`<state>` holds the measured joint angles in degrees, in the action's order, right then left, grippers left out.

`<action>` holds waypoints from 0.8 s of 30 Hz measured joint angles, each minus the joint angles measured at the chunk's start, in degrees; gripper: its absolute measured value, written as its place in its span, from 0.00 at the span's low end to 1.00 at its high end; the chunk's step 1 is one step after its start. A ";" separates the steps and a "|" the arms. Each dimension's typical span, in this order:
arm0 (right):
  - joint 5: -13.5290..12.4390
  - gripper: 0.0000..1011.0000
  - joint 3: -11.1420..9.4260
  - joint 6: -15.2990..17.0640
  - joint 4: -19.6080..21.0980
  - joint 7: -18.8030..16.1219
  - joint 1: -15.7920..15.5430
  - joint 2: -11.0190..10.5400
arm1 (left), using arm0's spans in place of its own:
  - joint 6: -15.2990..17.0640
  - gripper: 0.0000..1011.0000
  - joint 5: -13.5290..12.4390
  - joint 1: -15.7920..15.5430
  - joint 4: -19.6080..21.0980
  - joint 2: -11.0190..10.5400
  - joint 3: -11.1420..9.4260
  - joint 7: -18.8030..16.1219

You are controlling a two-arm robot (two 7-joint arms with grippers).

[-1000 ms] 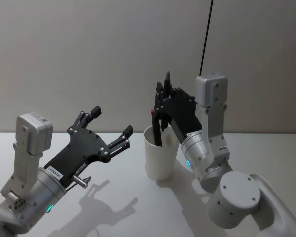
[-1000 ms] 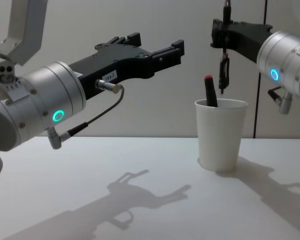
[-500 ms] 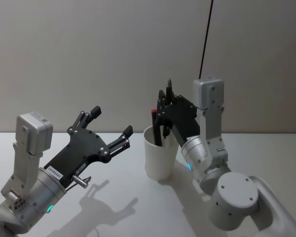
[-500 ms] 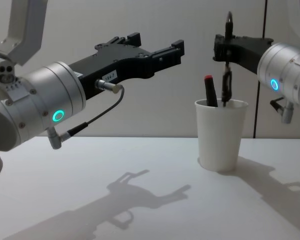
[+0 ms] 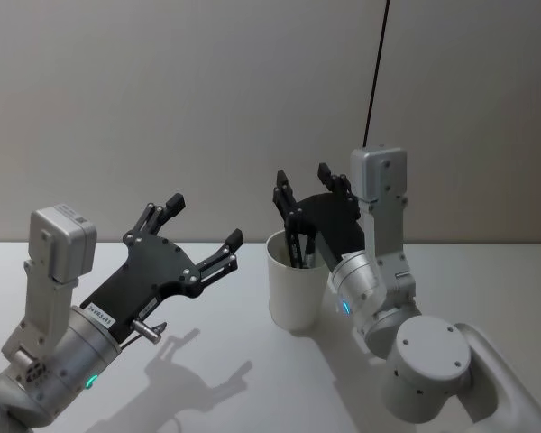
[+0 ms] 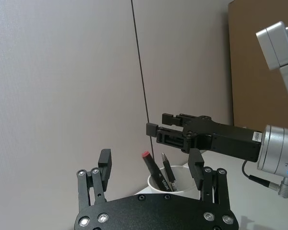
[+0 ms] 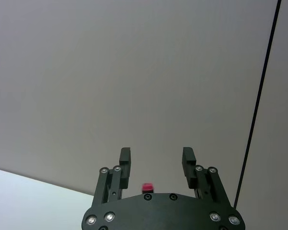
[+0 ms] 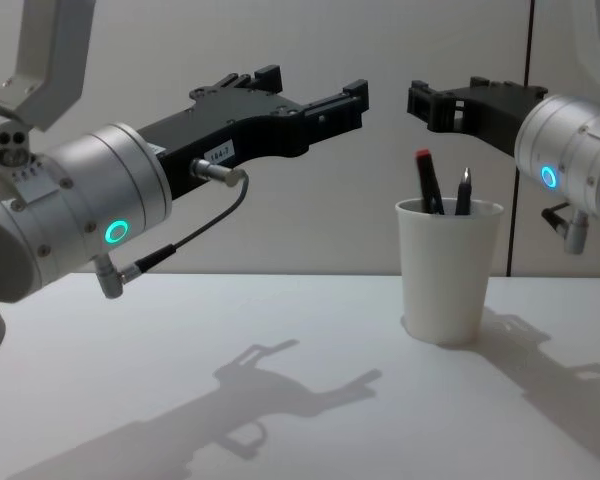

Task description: Place the pen into the pen holder.

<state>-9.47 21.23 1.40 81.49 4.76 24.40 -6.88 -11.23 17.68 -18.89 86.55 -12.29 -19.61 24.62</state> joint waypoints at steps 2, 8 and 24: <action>0.01 0.65 -0.01 0.04 -0.02 0.01 -0.01 0.01 | 0.00 0.99 0.00 0.00 0.00 0.00 0.00 0.00; 0.04 0.86 -0.24 0.09 0.22 0.00 -0.22 0.03 | 0.00 0.99 0.00 0.00 0.00 0.00 0.00 0.00; -3.93 0.99 -4.19 0.32 8.85 -4.24 -4.47 -3.41 | 0.00 0.99 0.00 0.00 0.00 0.00 0.00 0.00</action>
<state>-13.40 17.04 1.72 90.34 0.52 19.93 -10.28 -11.23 17.69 -18.89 86.56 -12.29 -19.61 24.62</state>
